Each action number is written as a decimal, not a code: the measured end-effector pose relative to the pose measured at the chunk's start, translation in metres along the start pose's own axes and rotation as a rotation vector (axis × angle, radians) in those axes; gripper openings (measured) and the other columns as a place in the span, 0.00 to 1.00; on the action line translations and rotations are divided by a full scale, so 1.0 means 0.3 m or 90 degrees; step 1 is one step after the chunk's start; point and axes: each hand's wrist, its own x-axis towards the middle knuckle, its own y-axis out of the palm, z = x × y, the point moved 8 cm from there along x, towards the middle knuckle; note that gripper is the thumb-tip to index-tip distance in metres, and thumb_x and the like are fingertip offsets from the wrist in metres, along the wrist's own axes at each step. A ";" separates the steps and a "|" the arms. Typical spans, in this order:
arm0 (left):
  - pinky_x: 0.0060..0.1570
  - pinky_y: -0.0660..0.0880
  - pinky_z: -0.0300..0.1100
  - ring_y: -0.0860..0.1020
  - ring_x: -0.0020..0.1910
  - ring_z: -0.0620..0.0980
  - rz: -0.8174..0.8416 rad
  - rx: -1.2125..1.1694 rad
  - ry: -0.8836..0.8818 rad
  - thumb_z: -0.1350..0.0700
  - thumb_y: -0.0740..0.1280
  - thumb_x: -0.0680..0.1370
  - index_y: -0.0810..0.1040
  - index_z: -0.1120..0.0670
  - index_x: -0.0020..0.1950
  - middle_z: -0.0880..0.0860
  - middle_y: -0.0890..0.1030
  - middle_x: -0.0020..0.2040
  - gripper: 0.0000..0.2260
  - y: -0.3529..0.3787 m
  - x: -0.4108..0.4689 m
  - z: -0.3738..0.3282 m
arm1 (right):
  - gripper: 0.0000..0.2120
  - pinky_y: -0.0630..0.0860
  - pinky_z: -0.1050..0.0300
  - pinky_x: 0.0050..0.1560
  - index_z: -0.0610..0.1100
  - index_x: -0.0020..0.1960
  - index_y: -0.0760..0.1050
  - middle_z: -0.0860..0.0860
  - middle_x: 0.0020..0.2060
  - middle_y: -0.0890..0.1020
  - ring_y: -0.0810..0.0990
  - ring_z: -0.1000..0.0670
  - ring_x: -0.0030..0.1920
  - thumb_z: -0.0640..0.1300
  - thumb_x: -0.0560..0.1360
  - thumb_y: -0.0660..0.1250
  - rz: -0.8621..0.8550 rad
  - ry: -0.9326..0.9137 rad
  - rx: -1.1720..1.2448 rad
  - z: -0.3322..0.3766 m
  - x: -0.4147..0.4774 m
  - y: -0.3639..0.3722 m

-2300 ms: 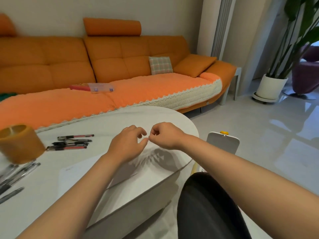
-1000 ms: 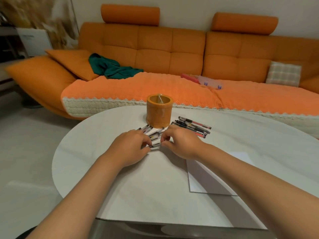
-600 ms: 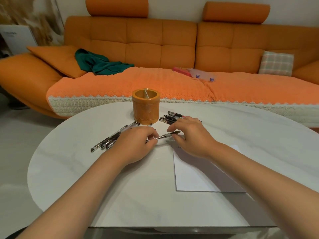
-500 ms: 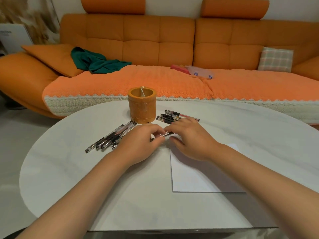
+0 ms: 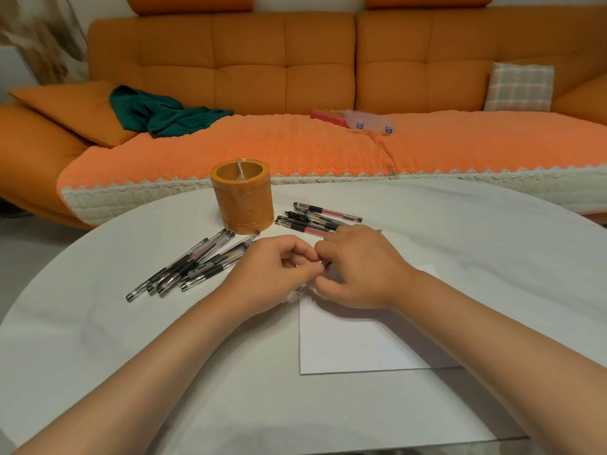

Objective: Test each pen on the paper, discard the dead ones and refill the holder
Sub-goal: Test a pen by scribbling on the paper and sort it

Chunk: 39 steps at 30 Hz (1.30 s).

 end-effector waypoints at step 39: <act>0.57 0.71 0.42 0.67 0.57 0.38 0.149 0.407 0.163 0.36 0.71 0.71 0.75 0.40 0.61 0.37 0.72 0.54 0.20 -0.016 0.019 0.090 | 0.03 0.70 0.56 0.30 0.41 0.47 0.78 0.40 0.34 0.81 0.80 0.42 0.33 0.35 0.77 0.66 -0.057 0.444 0.751 -0.176 -0.069 0.113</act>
